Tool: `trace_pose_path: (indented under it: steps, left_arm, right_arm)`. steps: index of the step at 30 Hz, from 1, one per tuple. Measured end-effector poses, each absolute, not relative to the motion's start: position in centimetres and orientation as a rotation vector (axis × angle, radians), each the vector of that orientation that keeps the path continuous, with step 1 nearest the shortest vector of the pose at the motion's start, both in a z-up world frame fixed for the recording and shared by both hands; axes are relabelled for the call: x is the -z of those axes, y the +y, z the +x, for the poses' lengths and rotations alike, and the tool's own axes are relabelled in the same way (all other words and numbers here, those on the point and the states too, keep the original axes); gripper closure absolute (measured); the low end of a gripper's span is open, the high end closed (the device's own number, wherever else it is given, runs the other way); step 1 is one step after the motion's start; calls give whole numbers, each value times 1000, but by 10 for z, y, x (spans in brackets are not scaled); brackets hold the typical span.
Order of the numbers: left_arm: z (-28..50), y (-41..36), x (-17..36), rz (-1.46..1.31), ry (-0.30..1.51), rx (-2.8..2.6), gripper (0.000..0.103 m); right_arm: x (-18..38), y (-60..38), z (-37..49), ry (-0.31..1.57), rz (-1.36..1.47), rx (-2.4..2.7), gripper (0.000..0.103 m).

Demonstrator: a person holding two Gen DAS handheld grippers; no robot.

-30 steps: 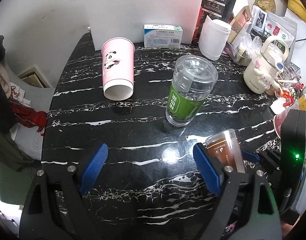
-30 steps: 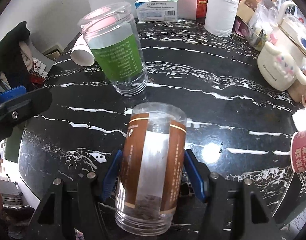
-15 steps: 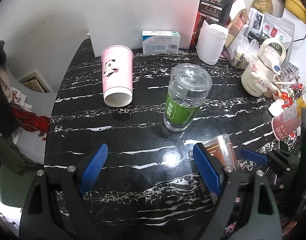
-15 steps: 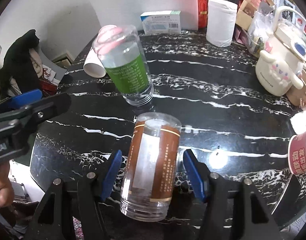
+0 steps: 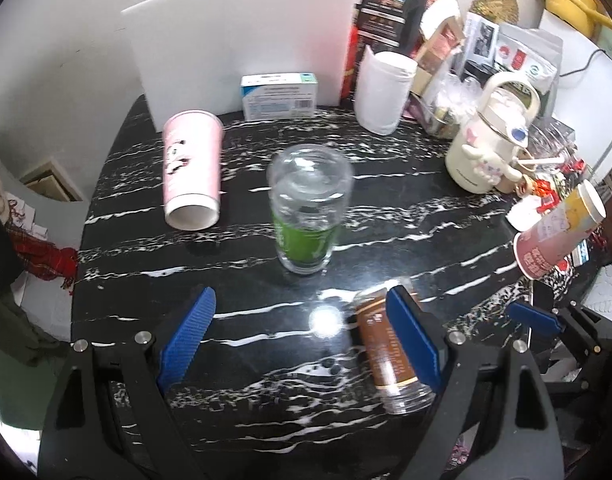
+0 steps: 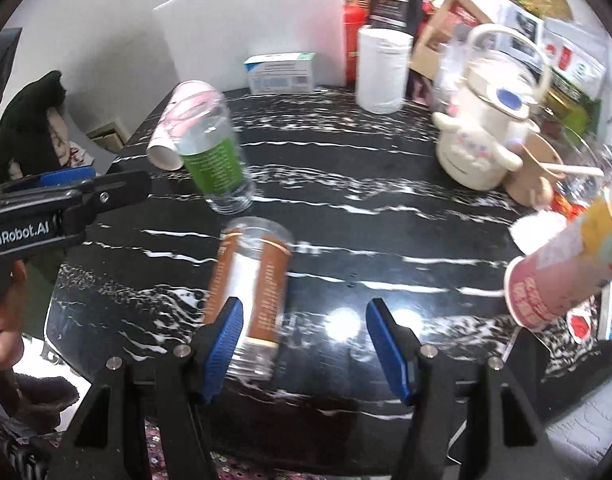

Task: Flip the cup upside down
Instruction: 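Grasp the brown-labeled cup with the left tool while the right tool opens and releases it, then rotate the held brown-labeled cup with the left tool to stand it upright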

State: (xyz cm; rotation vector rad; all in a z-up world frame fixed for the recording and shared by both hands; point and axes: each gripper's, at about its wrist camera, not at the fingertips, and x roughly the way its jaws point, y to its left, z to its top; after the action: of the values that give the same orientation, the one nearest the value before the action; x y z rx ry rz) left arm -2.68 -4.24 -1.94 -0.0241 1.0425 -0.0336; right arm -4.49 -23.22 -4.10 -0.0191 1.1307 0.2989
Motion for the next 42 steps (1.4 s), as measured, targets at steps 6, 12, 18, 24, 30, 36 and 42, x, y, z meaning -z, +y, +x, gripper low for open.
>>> trace_pose_path:
  steps: [6, 12, 18, 24, 30, 36, 42]
  left_arm:
    - [-25, -70, 27, -28, 1062, 64, 16]
    - [-21, -93, 46, -27, 1116, 74, 16]
    - [-17, -112, 71, -27, 1181, 81, 16]
    - [-12, -119, 91, -18, 1232, 48, 16]
    - [-3, -121, 107, -15, 1275, 14, 16]
    - [5, -123, 119, -22, 1321, 17, 16]
    - [13, -127, 129, -30, 1368, 44, 16]
  right_arm:
    - [48, -254, -45, 1152, -7, -256, 39]
    - [60, -268, -43, 1178, 8, -247, 39]
    - [75, -278, -37, 1209, 32, -246, 39]
    - [89, -285, -31, 1239, 62, -260, 39]
    - [97, -290, -25, 1251, 76, -267, 39]
    - [105, -292, -20, 1266, 94, -272, 39]
    - [112, -294, -14, 1281, 112, -268, 39]
